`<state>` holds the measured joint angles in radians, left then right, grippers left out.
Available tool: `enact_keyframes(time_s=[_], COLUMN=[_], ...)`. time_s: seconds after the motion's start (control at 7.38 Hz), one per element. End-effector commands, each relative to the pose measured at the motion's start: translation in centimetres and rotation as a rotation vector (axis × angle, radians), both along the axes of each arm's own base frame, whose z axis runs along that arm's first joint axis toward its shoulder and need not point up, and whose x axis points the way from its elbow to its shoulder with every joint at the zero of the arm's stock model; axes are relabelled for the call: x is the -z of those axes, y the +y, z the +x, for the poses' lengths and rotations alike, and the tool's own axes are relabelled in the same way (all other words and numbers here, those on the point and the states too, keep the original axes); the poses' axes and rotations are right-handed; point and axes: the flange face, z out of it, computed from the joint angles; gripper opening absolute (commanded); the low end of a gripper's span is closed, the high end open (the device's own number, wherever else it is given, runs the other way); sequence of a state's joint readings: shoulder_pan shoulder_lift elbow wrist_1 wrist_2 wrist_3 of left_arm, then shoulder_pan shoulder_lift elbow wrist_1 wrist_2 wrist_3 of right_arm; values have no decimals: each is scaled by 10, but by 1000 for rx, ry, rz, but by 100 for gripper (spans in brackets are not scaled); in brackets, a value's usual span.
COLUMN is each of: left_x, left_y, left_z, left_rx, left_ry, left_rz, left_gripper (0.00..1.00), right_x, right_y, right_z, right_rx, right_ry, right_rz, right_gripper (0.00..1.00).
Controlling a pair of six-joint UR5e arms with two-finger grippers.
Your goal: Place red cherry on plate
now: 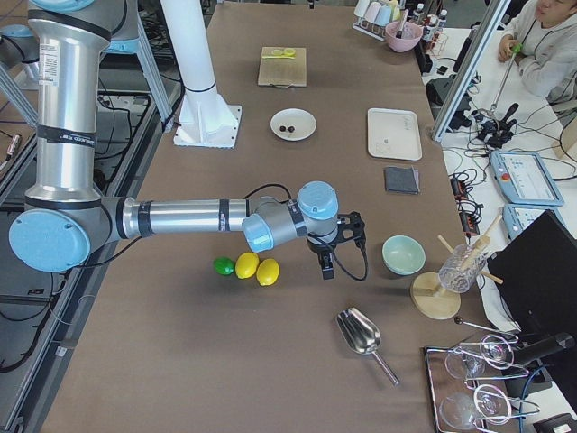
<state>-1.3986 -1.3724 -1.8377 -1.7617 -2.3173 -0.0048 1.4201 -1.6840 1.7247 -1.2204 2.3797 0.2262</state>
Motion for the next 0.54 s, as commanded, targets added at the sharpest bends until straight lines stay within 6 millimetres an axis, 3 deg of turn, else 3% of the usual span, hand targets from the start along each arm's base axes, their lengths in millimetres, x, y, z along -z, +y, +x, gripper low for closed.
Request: enact_keyframes(time_s=[0.0, 0.41], left_x=[4, 1], left_y=[0, -1], left_z=[-1, -2], left_rx=[2, 3], left_ry=[2, 1], left_rz=[10, 8], left_gripper=[98, 98], right_x=[3, 9], right_y=[-1, -3], right_z=[8, 7], right_rx=[-14, -12], right_ry=[-13, -13], right_rz=[2, 17], right_gripper=[100, 100])
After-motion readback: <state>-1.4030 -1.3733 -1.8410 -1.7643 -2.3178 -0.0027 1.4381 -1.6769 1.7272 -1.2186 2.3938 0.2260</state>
